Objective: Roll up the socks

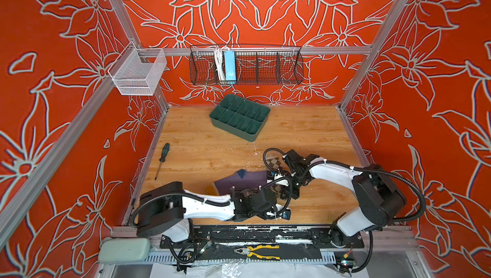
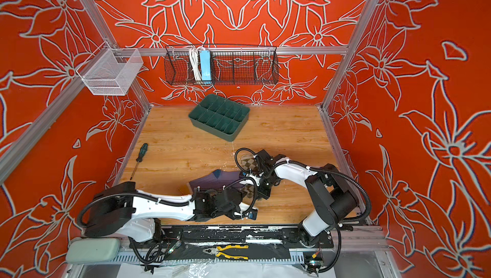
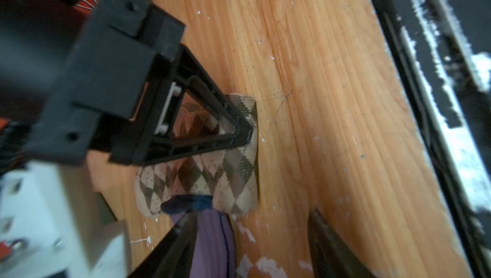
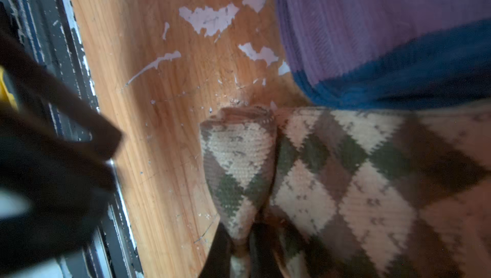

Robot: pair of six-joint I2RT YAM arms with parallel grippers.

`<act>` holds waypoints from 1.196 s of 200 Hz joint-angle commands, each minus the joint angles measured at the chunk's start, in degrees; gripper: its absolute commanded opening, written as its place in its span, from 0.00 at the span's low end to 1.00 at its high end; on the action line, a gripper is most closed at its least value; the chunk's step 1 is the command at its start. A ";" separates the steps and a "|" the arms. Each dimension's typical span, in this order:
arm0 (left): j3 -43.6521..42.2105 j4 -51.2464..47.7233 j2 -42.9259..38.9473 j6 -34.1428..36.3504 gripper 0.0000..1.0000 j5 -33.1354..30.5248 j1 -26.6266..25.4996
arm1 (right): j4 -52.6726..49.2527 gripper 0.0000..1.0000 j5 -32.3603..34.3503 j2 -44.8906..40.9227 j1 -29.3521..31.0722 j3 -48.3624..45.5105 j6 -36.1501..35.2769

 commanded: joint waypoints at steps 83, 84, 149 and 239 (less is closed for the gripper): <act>1.95 3.16 13.31 -8.09 0.09 -6.10 2.86 | -3.37 0.00 2.31 -3.17 -0.57 -1.90 -1.03; 1.95 3.04 13.29 -8.09 0.08 -6.08 2.89 | -3.42 0.00 2.34 -3.26 -0.57 -1.85 -1.03; 8.26 -13.94 12.35 -10.79 0.00 2.22 5.67 | -6.40 0.51 11.18 -11.77 -4.01 -1.27 2.32; 31.27 -48.68 24.79 -15.28 0.00 37.58 16.21 | 10.38 0.72 39.68 -44.58 -20.08 1.37 8.19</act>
